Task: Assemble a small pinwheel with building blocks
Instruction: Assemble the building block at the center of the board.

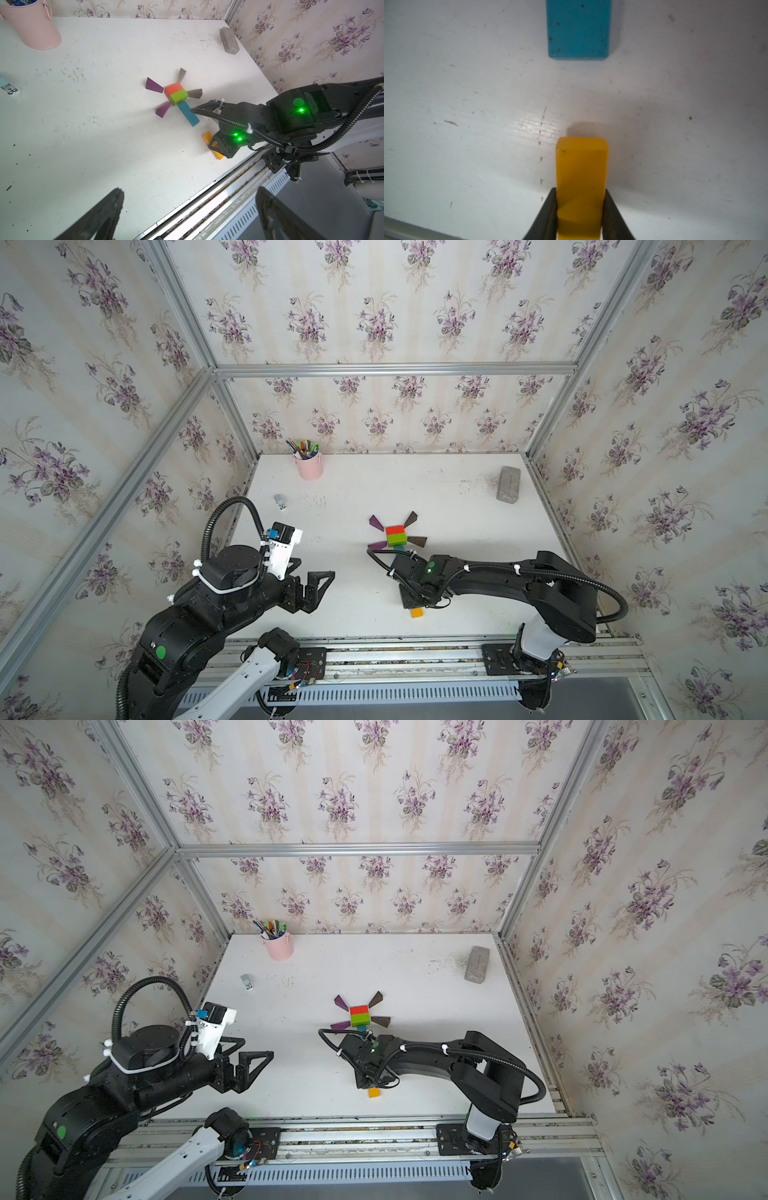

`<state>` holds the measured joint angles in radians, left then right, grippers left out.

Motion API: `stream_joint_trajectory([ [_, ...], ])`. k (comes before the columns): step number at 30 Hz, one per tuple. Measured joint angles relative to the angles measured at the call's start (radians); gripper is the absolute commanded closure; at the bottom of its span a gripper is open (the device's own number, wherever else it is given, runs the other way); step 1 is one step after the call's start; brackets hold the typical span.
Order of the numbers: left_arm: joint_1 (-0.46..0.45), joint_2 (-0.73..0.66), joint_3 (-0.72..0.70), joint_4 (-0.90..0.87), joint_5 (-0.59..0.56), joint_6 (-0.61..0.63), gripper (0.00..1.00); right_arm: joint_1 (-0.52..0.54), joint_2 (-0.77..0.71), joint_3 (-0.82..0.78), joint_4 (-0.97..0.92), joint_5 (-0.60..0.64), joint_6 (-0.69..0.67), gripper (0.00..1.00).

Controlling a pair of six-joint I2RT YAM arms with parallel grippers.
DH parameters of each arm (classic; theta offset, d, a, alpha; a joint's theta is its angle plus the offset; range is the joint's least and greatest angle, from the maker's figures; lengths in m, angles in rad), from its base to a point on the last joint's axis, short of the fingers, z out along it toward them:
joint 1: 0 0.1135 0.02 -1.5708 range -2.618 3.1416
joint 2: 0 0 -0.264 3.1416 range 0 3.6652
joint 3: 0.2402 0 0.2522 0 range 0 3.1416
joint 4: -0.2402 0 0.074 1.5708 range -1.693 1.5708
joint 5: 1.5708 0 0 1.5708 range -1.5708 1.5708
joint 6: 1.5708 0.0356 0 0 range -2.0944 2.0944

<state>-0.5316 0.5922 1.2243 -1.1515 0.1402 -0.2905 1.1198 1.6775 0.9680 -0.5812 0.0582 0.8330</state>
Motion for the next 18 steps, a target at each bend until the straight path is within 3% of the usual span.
stream_joint_trajectory([
  [18,0.000,0.010,0.016,0.001,0.000,0.001,0.01,-0.041,0.037,0.024,0.016,0.000,-0.050,0.73],
])
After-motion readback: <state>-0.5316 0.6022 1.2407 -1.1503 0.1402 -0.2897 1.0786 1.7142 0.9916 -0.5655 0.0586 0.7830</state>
